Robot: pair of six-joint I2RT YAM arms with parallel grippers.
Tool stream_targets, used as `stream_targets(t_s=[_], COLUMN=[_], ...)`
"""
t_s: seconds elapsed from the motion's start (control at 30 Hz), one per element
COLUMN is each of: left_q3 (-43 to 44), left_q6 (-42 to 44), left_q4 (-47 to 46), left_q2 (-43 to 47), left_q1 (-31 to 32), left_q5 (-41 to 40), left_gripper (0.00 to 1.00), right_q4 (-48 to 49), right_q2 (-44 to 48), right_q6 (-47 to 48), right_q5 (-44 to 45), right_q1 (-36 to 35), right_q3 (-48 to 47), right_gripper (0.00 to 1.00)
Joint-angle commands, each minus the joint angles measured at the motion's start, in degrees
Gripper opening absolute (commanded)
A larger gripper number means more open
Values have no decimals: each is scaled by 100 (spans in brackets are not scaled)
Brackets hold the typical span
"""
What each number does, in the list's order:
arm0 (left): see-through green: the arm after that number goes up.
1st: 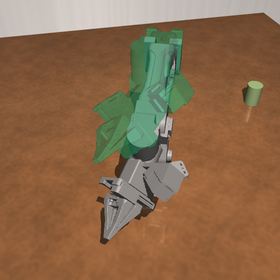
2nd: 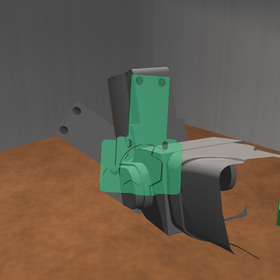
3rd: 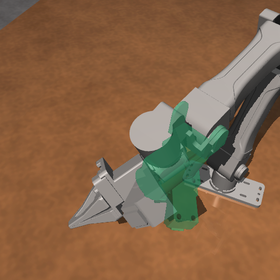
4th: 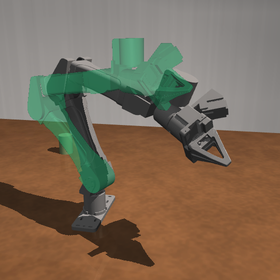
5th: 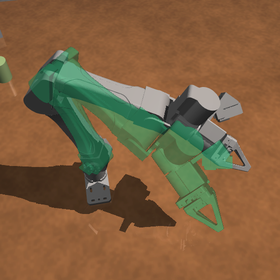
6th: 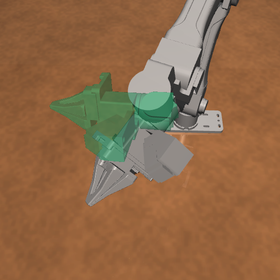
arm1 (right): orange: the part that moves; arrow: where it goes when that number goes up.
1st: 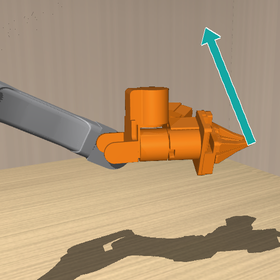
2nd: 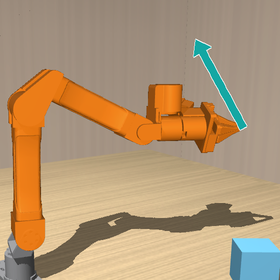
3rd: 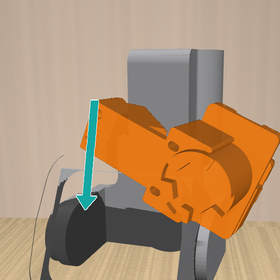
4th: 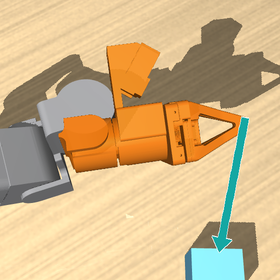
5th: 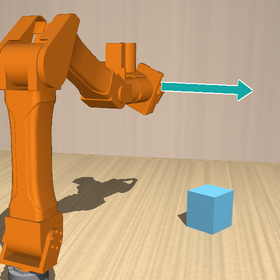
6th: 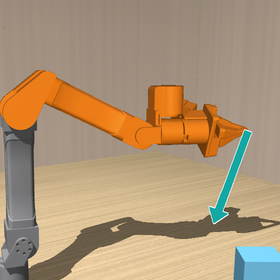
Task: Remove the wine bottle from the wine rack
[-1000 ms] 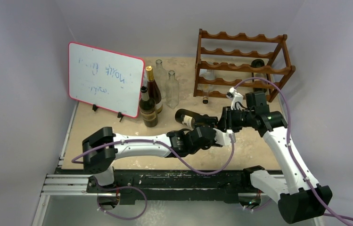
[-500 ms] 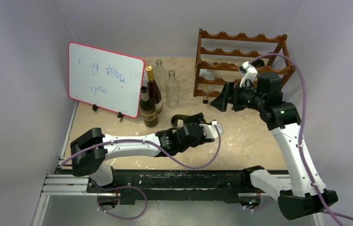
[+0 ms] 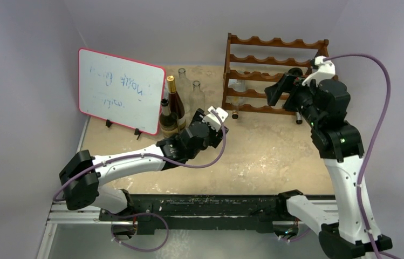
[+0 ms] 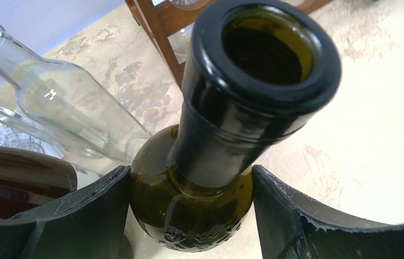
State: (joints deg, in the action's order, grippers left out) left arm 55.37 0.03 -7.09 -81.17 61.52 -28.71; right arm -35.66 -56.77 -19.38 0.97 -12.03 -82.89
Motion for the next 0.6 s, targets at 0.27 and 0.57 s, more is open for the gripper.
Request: stream_targets(t_s=[0.27,0.57], left_q3=[434,408], left_q6=[-826,-1390], left_q4=[-1965,-2345], left_q2=[-82,-425], left_q1=[-453,-684], left_q5=[-1517,-1962], left_gripper=[0,0], right_q4=[570,588], right_q2=[716,978], right_q6=[99,36], right_q5=[158,89], right_q1=[-1,-1], right_q3=[530,732], right_gripper=[100,100])
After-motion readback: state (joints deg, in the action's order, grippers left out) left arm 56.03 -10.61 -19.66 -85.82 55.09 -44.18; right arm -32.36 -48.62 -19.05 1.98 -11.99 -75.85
